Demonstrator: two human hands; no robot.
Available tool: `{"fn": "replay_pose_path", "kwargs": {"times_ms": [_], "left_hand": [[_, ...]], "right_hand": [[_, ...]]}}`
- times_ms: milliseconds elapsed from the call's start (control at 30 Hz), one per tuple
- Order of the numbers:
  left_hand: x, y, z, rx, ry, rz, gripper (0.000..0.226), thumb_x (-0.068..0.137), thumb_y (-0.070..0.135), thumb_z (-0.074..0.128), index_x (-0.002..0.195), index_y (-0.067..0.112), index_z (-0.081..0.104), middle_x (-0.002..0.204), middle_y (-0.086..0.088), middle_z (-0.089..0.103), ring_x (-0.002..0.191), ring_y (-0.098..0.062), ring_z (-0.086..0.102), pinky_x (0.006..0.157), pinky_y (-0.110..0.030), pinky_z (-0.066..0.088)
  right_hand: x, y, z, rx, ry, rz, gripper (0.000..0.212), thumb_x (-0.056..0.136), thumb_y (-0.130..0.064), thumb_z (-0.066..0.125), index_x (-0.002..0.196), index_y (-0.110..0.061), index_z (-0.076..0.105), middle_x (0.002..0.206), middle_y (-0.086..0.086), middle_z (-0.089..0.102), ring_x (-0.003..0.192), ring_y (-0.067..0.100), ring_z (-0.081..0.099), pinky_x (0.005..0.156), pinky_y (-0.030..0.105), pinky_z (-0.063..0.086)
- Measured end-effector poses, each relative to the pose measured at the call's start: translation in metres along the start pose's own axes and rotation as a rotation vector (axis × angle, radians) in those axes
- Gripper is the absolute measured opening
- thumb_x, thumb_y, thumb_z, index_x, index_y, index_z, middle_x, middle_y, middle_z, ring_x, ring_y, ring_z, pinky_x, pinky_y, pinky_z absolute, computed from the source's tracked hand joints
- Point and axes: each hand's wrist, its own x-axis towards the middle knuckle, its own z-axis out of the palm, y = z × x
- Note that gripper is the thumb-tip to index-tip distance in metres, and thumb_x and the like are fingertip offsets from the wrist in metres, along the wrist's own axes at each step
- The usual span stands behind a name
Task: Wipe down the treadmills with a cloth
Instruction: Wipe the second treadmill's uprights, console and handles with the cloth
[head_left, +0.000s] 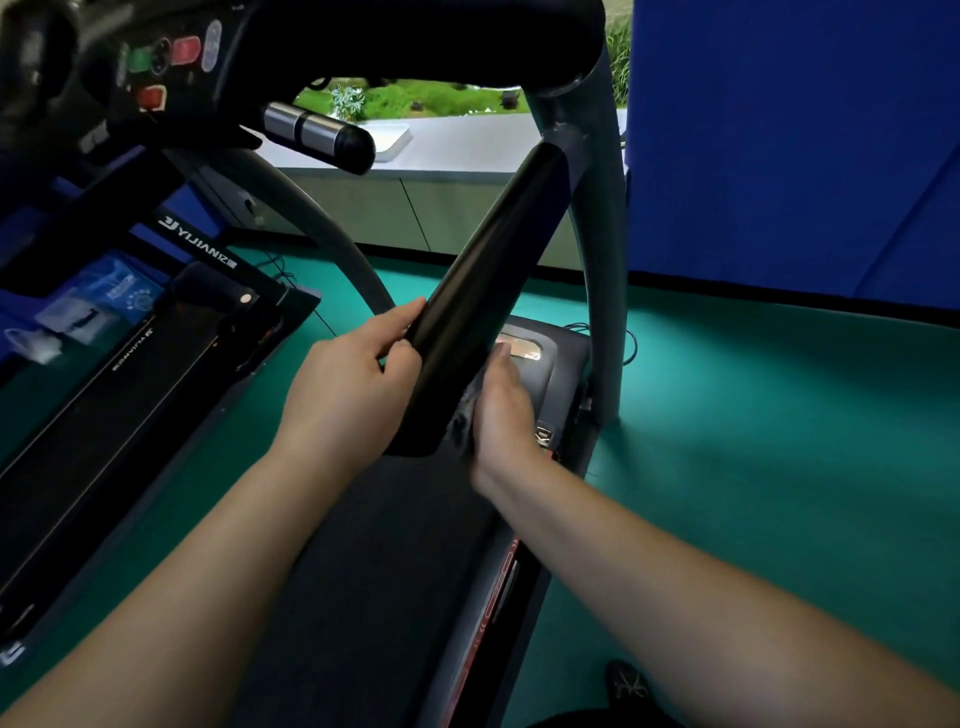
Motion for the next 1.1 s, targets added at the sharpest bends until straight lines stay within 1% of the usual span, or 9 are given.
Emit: {"fn": "replay_pose_path", "kwargs": {"times_ms": [233,333,400,500,600,700,900,1033,1100], "left_hand": [[-0.002,0.0,-0.001,0.01,-0.002,0.037,0.047,0.088,0.03,0.038,0.13,0.043,0.053,0.112,0.003,0.068,0.097,-0.017,0.06,0.087,-0.031,0.05],[-0.002,0.0,-0.002,0.006,0.012,0.04,0.045,0.09,0.026,0.04,0.13,0.04,0.055,0.113,0.003,0.068,0.097,-0.015,0.059,0.083,-0.026,0.045],[-0.002,0.0,-0.003,0.01,0.002,0.043,0.045,0.091,0.026,0.04,0.131,0.041,0.054,0.111,0.003,0.068,0.095,-0.015,0.057,0.082,-0.026,0.043],[-0.003,0.0,-0.005,0.019,-0.007,0.051,0.045,0.091,0.027,0.039,0.132,0.043,0.052,0.115,0.002,0.067,0.1,-0.018,0.057,0.088,-0.029,0.046],[-0.004,0.0,-0.006,0.012,-0.018,0.04,0.046,0.091,0.031,0.038,0.133,0.045,0.05,0.118,0.003,0.065,0.104,-0.019,0.056,0.095,-0.034,0.046],[-0.005,0.0,-0.006,0.013,-0.034,0.03,0.047,0.091,0.031,0.036,0.134,0.046,0.048,0.12,0.004,0.064,0.105,-0.019,0.055,0.095,-0.033,0.045],[-0.007,0.003,-0.006,-0.004,-0.034,0.006,0.047,0.09,0.032,0.036,0.132,0.047,0.049,0.11,0.004,0.065,0.097,-0.023,0.058,0.092,-0.04,0.049],[-0.007,0.004,-0.005,0.002,-0.038,0.007,0.047,0.089,0.032,0.036,0.132,0.048,0.05,0.093,0.01,0.065,0.082,-0.018,0.06,0.079,-0.035,0.052],[-0.005,0.003,-0.005,0.01,-0.032,0.013,0.048,0.088,0.033,0.036,0.131,0.047,0.05,0.095,0.008,0.068,0.081,-0.017,0.061,0.078,-0.034,0.052]], "right_hand": [[-0.054,0.024,0.001,0.236,-0.056,0.214,0.051,0.099,-0.052,0.034,0.111,-0.012,0.063,0.096,0.015,0.074,0.103,0.037,0.066,0.094,0.051,0.051],[-0.067,0.026,0.004,0.303,-0.055,0.265,0.054,0.1,-0.048,0.034,0.102,-0.003,0.064,0.087,0.015,0.073,0.092,0.03,0.069,0.082,0.039,0.057],[-0.069,0.026,0.004,0.335,-0.036,0.292,0.053,0.101,-0.044,0.036,0.09,0.001,0.062,0.084,0.019,0.071,0.091,0.031,0.067,0.085,0.04,0.055],[-0.072,0.025,-0.003,0.425,-0.059,0.317,0.044,0.099,-0.04,0.043,0.105,0.0,0.06,0.111,0.022,0.067,0.109,0.034,0.063,0.09,0.043,0.054],[-0.08,0.023,-0.015,0.494,-0.126,0.316,0.046,0.098,-0.036,0.045,0.119,0.003,0.057,0.114,0.021,0.067,0.106,0.032,0.066,0.08,0.04,0.059],[-0.09,0.022,-0.032,0.378,-0.179,0.23,0.045,0.099,-0.035,0.043,0.119,0.004,0.056,0.108,0.023,0.069,0.096,0.031,0.07,0.077,0.039,0.06],[-0.058,0.02,-0.046,0.06,-0.032,-0.068,0.056,0.095,-0.054,0.041,0.134,-0.016,0.051,0.126,0.015,0.063,0.117,0.027,0.06,0.108,0.052,0.04],[-0.034,0.015,-0.015,-0.029,-0.047,0.027,0.062,0.094,-0.062,0.034,0.119,-0.008,0.054,0.115,0.036,0.058,0.117,0.05,0.051,0.101,0.052,0.045],[-0.015,0.002,-0.004,-0.038,-0.059,-0.027,0.058,0.098,-0.057,0.026,0.111,-0.006,0.051,0.11,0.035,0.06,0.123,0.047,0.048,0.087,0.036,0.056]]}}
